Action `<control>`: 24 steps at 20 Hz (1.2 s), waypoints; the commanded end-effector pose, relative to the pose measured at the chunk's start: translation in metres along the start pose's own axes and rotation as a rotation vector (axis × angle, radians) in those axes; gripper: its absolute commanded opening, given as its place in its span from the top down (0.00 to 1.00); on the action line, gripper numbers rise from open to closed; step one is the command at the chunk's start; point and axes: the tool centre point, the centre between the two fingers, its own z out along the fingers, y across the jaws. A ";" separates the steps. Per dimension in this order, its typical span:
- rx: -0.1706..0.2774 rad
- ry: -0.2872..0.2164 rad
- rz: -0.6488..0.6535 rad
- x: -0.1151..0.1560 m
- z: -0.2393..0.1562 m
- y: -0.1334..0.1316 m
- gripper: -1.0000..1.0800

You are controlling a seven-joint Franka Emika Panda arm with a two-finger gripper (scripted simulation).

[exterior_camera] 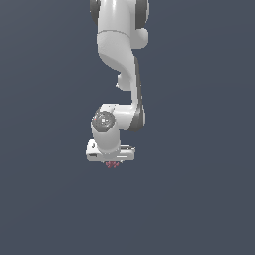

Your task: Pick up the object and move it to a goal position.

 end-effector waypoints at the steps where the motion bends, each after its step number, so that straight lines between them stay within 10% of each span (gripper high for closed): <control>1: 0.000 0.000 0.000 0.000 0.000 0.000 1.00; 24: 0.000 0.000 0.000 -0.009 -0.111 0.005 1.00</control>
